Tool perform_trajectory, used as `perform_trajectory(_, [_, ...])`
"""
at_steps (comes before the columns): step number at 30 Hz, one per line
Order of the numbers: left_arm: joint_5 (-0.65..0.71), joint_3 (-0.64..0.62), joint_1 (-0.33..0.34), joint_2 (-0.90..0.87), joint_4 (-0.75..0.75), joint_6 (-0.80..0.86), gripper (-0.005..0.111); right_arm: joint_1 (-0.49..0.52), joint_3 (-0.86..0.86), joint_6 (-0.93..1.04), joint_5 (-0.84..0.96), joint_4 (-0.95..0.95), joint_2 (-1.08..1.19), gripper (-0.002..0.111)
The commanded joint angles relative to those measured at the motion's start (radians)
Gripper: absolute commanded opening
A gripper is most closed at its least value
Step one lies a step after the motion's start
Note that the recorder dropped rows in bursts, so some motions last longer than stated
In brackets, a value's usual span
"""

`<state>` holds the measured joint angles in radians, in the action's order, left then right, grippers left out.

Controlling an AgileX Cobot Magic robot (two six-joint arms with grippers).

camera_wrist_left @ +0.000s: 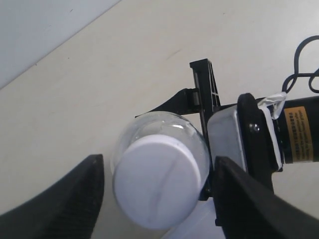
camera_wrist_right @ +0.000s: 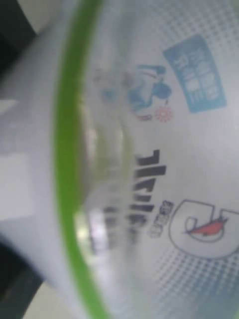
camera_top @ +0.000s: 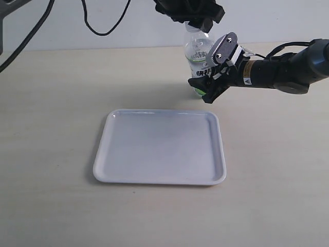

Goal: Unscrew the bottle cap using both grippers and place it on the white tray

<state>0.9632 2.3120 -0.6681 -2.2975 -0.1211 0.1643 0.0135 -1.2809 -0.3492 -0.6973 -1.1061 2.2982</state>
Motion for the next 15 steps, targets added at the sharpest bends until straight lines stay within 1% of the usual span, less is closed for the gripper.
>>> perform_trajectory(1, [0.003,0.005,-0.003,0.028,0.004,-0.001,0.061,-0.001,0.007,0.004,0.010,-0.019,0.007,0.000])
perform_trajectory(15, [0.004,0.005,-0.003,0.034,0.004,-0.001,0.061,-0.001,0.007,0.004,0.008,-0.019,0.007,0.000])
